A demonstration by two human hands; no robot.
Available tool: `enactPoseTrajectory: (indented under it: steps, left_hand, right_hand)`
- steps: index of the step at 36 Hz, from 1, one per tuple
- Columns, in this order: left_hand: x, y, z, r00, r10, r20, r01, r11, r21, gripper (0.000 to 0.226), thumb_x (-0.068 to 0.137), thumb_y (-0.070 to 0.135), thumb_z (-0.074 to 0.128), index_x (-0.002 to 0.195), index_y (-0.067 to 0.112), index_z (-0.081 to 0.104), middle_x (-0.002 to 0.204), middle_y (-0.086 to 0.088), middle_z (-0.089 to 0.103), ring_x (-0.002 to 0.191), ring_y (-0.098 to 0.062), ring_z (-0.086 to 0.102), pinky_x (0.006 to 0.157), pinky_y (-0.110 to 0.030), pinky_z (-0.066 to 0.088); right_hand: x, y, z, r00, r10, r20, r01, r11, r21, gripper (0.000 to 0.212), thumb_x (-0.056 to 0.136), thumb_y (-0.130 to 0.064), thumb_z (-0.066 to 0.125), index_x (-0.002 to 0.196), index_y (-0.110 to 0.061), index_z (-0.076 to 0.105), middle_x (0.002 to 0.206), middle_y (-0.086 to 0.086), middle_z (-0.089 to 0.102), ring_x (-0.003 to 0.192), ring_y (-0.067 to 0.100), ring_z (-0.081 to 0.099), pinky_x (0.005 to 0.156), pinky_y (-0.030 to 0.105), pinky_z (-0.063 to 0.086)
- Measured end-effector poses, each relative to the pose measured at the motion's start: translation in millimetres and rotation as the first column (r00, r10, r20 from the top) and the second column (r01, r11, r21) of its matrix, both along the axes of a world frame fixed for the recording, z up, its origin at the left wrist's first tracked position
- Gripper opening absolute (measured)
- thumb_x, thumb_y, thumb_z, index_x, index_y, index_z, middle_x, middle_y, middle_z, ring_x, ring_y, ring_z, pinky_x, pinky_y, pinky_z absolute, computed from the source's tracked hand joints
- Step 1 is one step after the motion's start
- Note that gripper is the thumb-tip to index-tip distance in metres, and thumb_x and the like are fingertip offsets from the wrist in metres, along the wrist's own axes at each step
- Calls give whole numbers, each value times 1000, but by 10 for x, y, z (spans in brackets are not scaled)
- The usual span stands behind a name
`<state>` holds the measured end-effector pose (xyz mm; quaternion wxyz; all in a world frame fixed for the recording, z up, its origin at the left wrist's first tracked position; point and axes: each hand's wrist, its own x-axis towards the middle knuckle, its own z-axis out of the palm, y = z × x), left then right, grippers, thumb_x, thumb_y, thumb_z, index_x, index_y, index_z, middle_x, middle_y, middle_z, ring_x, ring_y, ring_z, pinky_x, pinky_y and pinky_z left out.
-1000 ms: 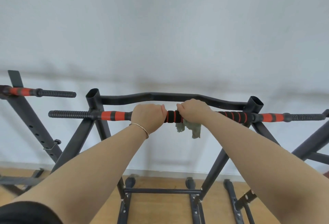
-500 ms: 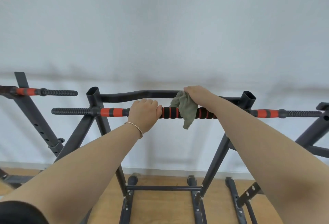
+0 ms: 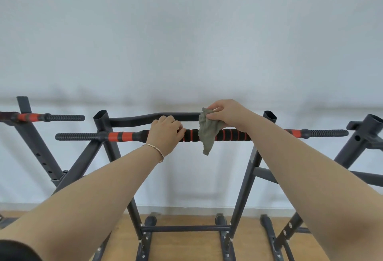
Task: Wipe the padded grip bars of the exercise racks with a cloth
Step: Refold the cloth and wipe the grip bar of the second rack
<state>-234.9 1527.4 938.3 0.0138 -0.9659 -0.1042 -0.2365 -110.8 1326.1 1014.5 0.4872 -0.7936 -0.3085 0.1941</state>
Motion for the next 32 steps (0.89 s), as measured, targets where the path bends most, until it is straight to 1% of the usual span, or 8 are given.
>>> enactPoseTrajectory:
  steps: [5, 10, 15, 21, 24, 27, 30, 32]
  left_hand:
    - [42, -123, 40, 987, -160, 35, 160, 903, -399, 26, 97, 45, 53, 94, 29, 73, 90, 7, 61, 92, -17, 51, 83, -34, 43]
    - [76, -232, 119, 985, -139, 99, 169, 733, -658, 16, 94, 40, 59, 100, 35, 73, 80, 21, 62, 75, 2, 55, 63, -15, 35]
    - [67, -255, 188, 991, -54, 123, 130, 624, -771, 8, 89, 36, 66, 83, 30, 68, 83, 11, 69, 79, -12, 63, 65, -25, 49]
    - [49, -293, 254, 988, -33, 148, 138, 596, -791, 12, 86, 41, 67, 80, 31, 65, 80, 13, 67, 66, -2, 59, 52, -12, 41]
    - [71, -339, 262, 991, -49, 125, 128, 640, -757, 12, 89, 42, 62, 82, 32, 64, 81, 12, 66, 68, -4, 60, 51, -13, 42]
    - [137, -361, 224, 998, -44, 55, 68, 790, -609, 17, 97, 36, 51, 91, 26, 64, 86, 6, 65, 78, -13, 61, 65, -25, 49]
    - [236, -362, 151, 1000, -15, -16, 12, 978, -208, 26, 102, 33, 40, 104, 21, 63, 96, 2, 64, 91, -19, 57, 76, -34, 50]
    - [306, -349, 94, 996, 5, -89, 6, 993, 117, 24, 102, 31, 39, 114, 20, 58, 104, 0, 60, 93, -22, 53, 72, -34, 45]
  right_hand:
    - [-58, -23, -52, 990, 65, -129, -43, 986, 163, 25, 93, -12, 70, 117, -7, 68, 109, 14, 74, 99, 26, 73, 85, 38, 60]
    - [-90, -28, -88, 950, 194, -246, -137, 964, 230, 29, 97, -1, 61, 125, -3, 64, 118, 19, 71, 108, 29, 70, 94, 38, 57]
    - [-88, -47, -72, 930, 270, -250, -225, 955, 193, 42, 90, 13, 49, 127, -1, 63, 118, 17, 72, 112, 30, 68, 99, 39, 55]
    - [-10, -163, 0, 987, 107, -117, -94, 990, 108, 46, 86, 8, 52, 122, -15, 68, 113, 12, 72, 100, 24, 72, 88, 33, 59]
    - [31, -249, 55, 992, -6, 125, 11, 999, -39, 44, 84, 0, 46, 102, -27, 75, 102, 0, 72, 94, 15, 66, 73, 24, 53]
    - [103, -320, -12, 926, 26, 376, 87, 956, -282, 35, 87, -9, 45, 93, -26, 76, 99, -8, 68, 95, 14, 59, 76, 28, 48]
    - [124, -317, -255, 815, 195, 546, 141, 847, -512, 33, 98, -36, 44, 86, -16, 68, 89, 0, 63, 85, 21, 58, 75, 37, 51]
    - [126, -291, -475, 694, 263, 670, 199, 825, -529, 37, 97, -51, 44, 88, -18, 58, 91, -2, 57, 86, 22, 56, 77, 38, 49]
